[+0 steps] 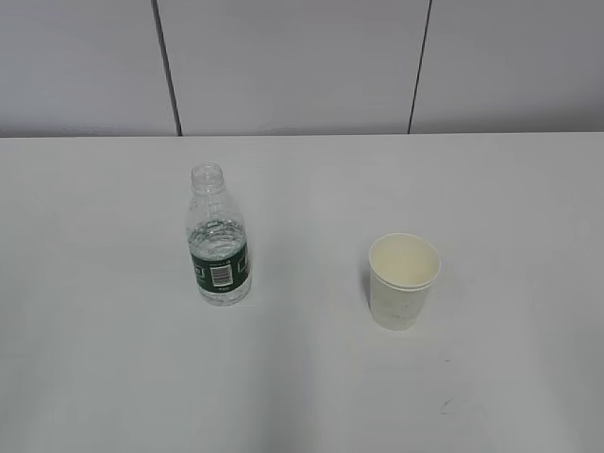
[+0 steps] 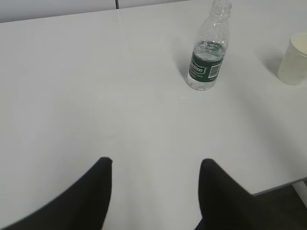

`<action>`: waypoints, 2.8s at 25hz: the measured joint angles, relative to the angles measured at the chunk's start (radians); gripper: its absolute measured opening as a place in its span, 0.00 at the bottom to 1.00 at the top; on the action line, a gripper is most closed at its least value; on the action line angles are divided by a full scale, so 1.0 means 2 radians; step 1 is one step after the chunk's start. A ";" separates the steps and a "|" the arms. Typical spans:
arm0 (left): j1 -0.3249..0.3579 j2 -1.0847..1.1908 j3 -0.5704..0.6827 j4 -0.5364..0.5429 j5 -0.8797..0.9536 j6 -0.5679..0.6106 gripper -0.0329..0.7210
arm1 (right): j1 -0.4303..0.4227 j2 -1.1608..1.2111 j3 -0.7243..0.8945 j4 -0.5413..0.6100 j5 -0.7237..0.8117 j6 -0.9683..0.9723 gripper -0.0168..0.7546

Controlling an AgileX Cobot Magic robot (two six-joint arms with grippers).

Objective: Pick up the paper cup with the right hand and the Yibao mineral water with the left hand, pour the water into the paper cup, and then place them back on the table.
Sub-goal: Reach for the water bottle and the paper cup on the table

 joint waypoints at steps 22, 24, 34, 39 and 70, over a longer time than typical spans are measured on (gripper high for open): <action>0.000 0.000 0.000 0.000 0.000 0.000 0.54 | 0.000 0.000 0.000 0.000 0.000 0.000 0.78; 0.000 0.000 0.000 0.000 0.000 0.000 0.54 | 0.000 0.000 0.000 0.000 0.000 0.000 0.78; 0.000 0.000 0.000 0.000 0.000 0.000 0.54 | 0.000 0.000 0.000 0.000 0.000 0.000 0.78; 0.000 0.000 -0.012 -0.001 -0.044 0.000 0.54 | 0.000 0.000 -0.007 -0.002 -0.023 -0.004 0.78; -0.109 0.634 0.129 -0.022 -0.834 -0.038 0.54 | 0.004 0.625 0.127 -0.158 -0.887 0.115 0.78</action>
